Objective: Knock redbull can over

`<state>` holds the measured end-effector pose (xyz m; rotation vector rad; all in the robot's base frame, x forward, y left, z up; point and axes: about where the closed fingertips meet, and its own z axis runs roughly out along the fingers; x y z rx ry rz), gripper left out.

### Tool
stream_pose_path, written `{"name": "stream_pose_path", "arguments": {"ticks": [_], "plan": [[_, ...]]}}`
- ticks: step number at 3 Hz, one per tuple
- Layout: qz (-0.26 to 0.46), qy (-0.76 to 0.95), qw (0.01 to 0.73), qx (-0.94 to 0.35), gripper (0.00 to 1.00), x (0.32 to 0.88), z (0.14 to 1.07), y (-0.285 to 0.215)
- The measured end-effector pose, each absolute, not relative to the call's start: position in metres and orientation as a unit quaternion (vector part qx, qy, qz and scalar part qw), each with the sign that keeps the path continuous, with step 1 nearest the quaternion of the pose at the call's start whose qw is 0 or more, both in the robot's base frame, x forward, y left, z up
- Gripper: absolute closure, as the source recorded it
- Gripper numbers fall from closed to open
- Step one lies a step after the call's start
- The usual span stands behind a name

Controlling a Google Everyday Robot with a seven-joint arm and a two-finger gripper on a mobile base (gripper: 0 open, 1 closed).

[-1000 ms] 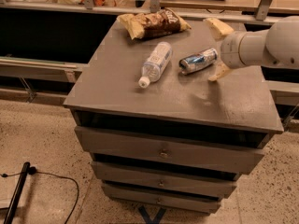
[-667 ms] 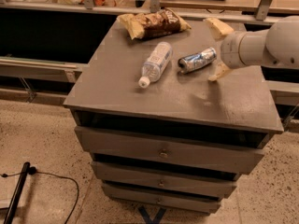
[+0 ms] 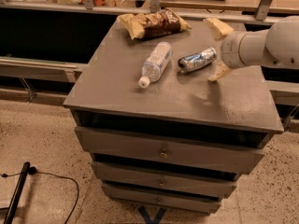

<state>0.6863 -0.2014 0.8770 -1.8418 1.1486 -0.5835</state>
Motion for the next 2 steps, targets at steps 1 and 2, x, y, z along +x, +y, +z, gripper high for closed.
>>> {"name": "stream_pose_path", "arguments": {"ticks": [1,2], "plan": [[-0.234,0.461,0.432,-0.739,0.0,0.6864,0.877,-0.2014],[-0.234,0.461,0.432,-0.739,0.0,0.6864,0.8771,-0.2015]]}}
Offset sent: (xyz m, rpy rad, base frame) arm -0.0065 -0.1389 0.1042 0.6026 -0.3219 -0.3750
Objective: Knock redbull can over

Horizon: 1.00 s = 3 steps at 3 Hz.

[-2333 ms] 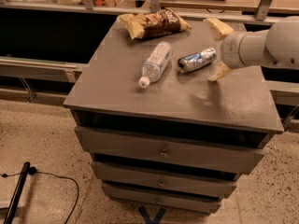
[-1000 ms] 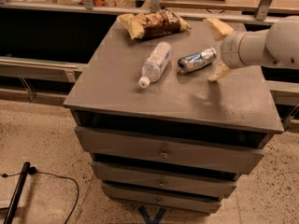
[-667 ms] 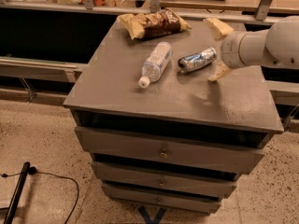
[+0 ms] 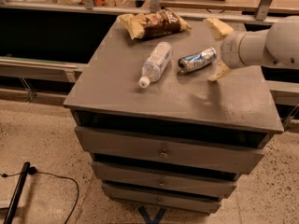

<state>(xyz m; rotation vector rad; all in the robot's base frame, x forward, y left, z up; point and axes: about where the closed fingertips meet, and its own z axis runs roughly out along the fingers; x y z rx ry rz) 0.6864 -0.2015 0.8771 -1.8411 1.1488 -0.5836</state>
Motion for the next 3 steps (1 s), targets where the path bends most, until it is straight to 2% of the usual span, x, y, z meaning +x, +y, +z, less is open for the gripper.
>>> {"name": "stream_pose_path", "arguments": {"ticks": [3], "plan": [[-0.234,0.461,0.433,-0.739,0.0,0.6864,0.8771,-0.2014]]}}
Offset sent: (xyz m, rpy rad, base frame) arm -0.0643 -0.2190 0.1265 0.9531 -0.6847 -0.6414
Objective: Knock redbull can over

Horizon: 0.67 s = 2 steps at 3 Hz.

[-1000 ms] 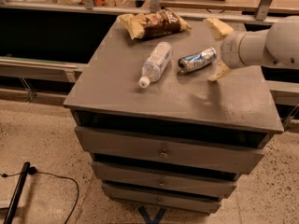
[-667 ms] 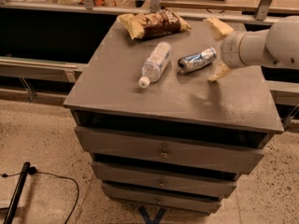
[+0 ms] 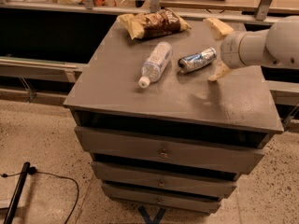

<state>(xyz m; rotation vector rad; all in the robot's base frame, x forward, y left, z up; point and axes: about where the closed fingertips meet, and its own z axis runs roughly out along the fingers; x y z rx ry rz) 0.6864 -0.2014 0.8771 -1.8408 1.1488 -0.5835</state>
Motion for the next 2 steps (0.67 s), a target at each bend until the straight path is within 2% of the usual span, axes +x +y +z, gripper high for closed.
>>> {"name": "stream_pose_path", "arguments": {"ticks": [1,2], "plan": [[-0.234,0.461,0.433,-0.739,0.0,0.686,0.877,-0.201],[-0.254,0.474,0.478,-0.694,0.0,0.685,0.903,-0.22]]}}
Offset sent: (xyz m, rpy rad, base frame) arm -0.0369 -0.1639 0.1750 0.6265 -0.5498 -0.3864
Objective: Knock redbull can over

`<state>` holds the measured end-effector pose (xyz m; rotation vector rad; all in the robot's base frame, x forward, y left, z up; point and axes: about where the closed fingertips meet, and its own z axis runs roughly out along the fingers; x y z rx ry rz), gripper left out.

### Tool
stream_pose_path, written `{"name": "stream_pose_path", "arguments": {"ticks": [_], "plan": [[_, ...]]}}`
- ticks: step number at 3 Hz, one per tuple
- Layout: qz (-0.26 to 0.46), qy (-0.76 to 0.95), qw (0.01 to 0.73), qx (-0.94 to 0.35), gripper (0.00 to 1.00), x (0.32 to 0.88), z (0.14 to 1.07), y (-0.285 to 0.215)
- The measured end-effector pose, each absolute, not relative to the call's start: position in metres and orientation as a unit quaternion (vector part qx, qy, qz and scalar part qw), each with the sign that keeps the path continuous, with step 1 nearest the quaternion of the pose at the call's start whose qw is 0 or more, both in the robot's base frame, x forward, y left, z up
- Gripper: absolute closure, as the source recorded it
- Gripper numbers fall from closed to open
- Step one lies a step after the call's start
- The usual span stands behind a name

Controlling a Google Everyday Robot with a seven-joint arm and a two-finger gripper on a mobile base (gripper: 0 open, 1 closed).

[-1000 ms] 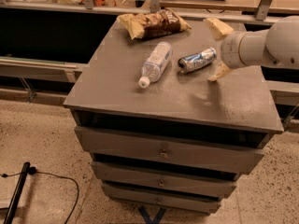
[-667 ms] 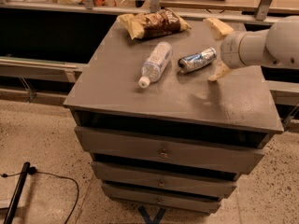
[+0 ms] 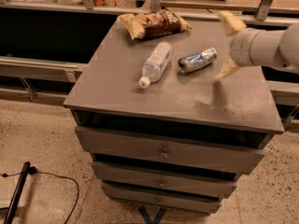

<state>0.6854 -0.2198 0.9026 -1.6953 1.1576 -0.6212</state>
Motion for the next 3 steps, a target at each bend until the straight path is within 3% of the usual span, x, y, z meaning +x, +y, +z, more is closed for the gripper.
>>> {"name": "stream_pose_path", "arguments": {"ticks": [1,3], "plan": [[-0.287,0.51,0.588,-0.559,0.0,0.664,0.962,-0.26],[-0.296,0.512,0.596,-0.543,0.0,0.659,0.975,-0.265]]}}
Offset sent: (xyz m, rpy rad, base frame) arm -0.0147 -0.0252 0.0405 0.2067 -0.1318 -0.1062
